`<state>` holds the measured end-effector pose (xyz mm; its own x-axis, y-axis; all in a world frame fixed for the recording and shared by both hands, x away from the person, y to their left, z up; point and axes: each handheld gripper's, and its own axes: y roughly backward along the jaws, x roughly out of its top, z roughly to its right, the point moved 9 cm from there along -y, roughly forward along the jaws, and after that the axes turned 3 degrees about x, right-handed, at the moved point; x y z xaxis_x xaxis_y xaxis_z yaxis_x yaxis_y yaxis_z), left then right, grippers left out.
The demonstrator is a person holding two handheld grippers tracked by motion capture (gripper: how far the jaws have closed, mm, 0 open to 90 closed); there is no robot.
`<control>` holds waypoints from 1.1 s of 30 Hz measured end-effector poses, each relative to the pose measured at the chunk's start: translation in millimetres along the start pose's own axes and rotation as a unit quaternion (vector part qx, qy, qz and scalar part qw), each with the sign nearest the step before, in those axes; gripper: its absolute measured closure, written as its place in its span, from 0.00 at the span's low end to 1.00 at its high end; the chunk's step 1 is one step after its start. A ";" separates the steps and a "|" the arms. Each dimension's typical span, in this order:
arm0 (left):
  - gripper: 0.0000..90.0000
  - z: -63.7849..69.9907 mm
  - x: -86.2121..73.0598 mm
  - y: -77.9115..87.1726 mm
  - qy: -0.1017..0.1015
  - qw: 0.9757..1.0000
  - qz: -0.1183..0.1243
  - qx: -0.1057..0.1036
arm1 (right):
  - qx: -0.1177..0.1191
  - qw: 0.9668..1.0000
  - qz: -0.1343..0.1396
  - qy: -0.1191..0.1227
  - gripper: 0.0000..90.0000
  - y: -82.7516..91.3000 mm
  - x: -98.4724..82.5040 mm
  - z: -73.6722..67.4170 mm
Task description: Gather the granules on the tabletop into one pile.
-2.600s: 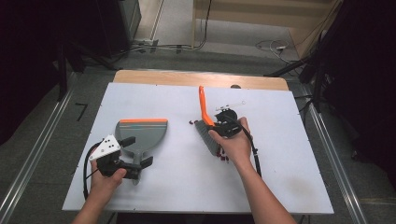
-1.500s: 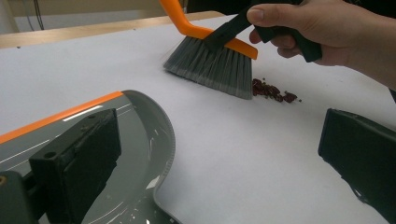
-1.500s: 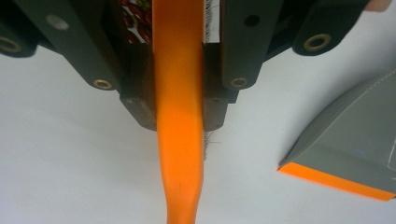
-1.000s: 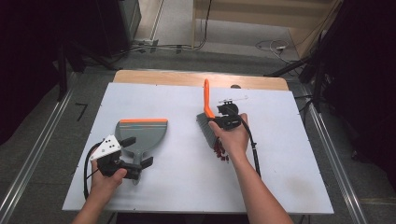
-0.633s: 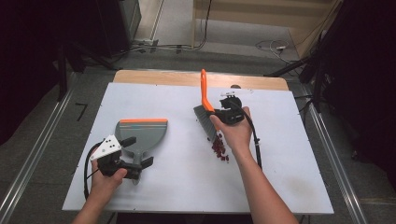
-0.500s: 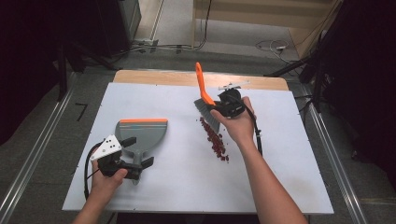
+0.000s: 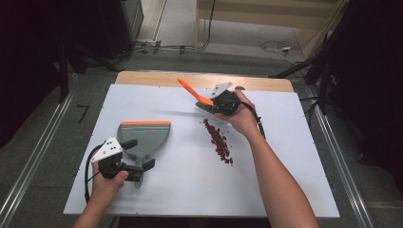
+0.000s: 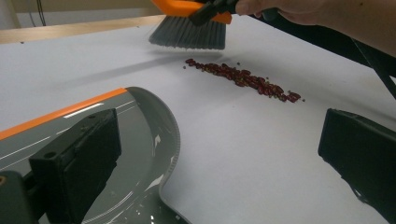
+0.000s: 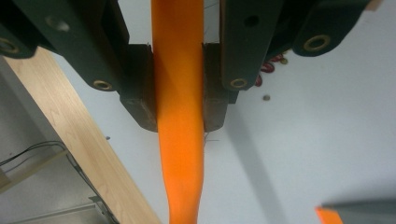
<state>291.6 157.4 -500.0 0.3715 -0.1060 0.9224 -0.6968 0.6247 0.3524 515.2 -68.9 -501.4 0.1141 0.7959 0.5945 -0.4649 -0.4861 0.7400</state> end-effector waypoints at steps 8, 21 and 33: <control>0.00 -1.0 -1.2 0.0 0.000 1.000 -0.002 0.002 | 0.035 0.999 0.003 0.039 0.77 -3.8 -8.0 -20.5; 0.00 4.1 -1.4 -2.9 -0.004 1.000 -0.006 0.000 | 0.088 0.994 0.007 0.068 0.77 21.0 -24.5 -58.1; 0.00 6.0 -1.8 -3.8 -0.006 1.000 -0.009 -0.001 | 0.099 0.992 0.006 0.084 0.77 35.0 -33.0 -77.4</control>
<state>289.8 150.5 -502.1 0.3761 -0.1273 0.9178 -0.6893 0.6235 0.3689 427.2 -84.3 -519.5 -0.0462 0.8305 0.5551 -0.2828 -0.5438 0.7901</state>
